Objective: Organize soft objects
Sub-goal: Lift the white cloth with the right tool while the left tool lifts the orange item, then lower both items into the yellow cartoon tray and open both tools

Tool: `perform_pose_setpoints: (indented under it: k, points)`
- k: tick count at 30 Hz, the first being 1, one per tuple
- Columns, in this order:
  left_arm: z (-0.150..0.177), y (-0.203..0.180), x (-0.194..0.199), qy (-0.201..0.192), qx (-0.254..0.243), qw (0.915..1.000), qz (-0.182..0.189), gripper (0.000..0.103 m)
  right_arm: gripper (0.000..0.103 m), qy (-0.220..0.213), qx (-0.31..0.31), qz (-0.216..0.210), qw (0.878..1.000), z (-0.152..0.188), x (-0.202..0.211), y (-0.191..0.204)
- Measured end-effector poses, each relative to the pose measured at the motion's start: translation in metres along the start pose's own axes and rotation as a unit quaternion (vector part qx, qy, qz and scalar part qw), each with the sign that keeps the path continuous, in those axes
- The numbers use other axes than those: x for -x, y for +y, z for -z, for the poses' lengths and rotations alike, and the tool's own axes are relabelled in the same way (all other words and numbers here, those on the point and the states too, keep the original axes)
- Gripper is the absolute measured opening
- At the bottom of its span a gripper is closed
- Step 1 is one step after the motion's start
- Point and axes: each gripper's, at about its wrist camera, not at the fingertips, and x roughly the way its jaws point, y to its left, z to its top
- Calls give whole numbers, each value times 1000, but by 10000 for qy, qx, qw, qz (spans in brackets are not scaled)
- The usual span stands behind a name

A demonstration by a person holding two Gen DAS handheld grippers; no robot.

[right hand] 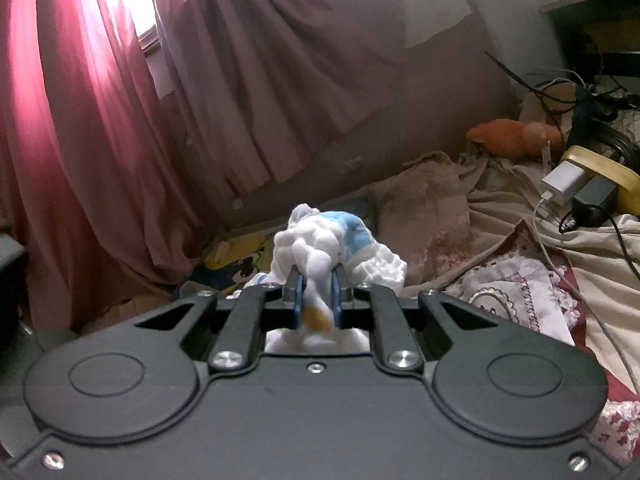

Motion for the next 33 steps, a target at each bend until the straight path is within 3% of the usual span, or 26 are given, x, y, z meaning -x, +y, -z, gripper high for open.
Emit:
perform_pose_setpoints:
  k: [7, 12, 17, 22, 33]
  points:
    - [-31, 32, 40, -682, 267, 9949, -694, 15, 8, -62, -122, -203, 9997, -11, -29, 1]
    - [-59, 64, 53, -1372, 808, 9788, -1286, 15, 8, -44, -276, -316, 9991, -22, -61, 1]
    - [-90, 99, 42, -1777, 1395, 9603, -1638, 15, 8, -27, -945, -338, 9949, -34, -105, -10]
    - [-106, 124, 0, -1600, 1952, 9489, -1896, 16, 8, 74, -1349, -256, 9905, -29, -155, -12]
    - [-91, 157, -59, -1168, 2444, 9425, -1960, 17, 11, 652, -1876, -13, 9801, -14, -230, -19]
